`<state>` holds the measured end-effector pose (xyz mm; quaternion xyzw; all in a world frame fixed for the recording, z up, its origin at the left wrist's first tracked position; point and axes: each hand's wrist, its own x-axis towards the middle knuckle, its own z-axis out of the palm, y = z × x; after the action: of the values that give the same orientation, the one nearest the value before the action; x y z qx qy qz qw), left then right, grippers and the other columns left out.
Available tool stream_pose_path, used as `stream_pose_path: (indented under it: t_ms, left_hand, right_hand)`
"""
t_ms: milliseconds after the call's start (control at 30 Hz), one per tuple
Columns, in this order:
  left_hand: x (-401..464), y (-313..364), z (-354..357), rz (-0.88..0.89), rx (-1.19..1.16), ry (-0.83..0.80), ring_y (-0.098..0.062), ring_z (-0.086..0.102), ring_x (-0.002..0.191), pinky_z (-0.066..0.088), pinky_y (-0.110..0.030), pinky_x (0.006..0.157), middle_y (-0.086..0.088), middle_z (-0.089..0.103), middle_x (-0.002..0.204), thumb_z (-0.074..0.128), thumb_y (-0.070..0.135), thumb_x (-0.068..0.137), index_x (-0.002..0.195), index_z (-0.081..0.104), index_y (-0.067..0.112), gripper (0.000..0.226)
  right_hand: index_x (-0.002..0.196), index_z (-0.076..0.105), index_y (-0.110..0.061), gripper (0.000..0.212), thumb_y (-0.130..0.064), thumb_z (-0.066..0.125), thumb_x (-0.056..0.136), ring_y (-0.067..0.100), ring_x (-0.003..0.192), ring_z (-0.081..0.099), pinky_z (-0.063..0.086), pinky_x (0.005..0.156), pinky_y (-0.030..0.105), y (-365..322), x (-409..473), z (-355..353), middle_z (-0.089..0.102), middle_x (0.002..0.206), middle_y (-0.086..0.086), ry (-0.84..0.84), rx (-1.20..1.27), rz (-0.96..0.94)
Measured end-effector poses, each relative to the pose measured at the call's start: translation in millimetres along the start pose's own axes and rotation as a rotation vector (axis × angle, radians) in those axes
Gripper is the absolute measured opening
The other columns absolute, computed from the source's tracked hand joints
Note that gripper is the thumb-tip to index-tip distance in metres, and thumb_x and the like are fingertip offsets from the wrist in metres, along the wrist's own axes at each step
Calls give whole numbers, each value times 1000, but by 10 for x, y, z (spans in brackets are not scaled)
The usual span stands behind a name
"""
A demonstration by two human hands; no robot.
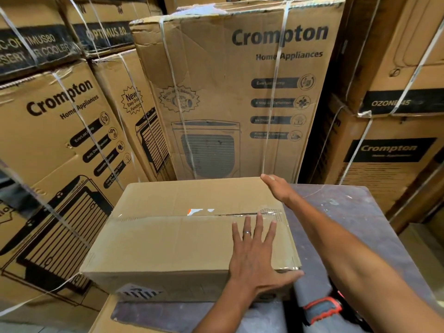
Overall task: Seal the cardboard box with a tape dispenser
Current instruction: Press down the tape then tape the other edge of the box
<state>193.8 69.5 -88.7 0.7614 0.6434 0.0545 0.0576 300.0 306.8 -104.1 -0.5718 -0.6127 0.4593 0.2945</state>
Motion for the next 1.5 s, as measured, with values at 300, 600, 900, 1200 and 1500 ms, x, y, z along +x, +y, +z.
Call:
stream_pose_path:
  t_ms: [300,600,900,1200,1500]
  left_hand:
    - [-57,-586,-137,328,75,58,-26,19,152,10,-59,121,13,18,167,51,88,66,156,23,42,105]
    - [-320,-1057,-379,89,-61,-39,-23,8,156,-2,-63,121,17,10,167,55,50,65,150,27,58,90]
    - [-339,-1243,-409,-131,-173,82,-32,22,150,7,-61,122,2,26,165,60,16,66,136,52,54,81]
    - [-404,-931,-526,-271,-154,250,-29,34,145,-2,-63,120,0,46,155,63,18,78,118,74,30,44]
    - [-347,93,-91,-276,-66,63,-50,-13,150,-23,-77,105,-5,2,170,29,96,68,158,22,30,112]
  right_hand:
    - [107,80,-10,43,-45,56,103,19,98,66,46,82,32,258,-564,-361,76,103,4,204,138,-4]
    - [105,74,5,50,-35,45,110,22,100,58,33,71,30,606,-1399,-291,71,102,17,376,194,-34]
    - [108,75,-14,37,-37,47,109,20,100,66,46,87,34,617,-1994,29,75,108,7,282,360,6]
    - [83,75,-14,56,-64,55,96,19,91,70,51,87,38,618,-2385,422,77,83,-11,183,274,31]
    - [104,76,-7,76,-66,28,105,26,90,71,60,69,33,566,-2249,100,77,109,14,131,486,341]
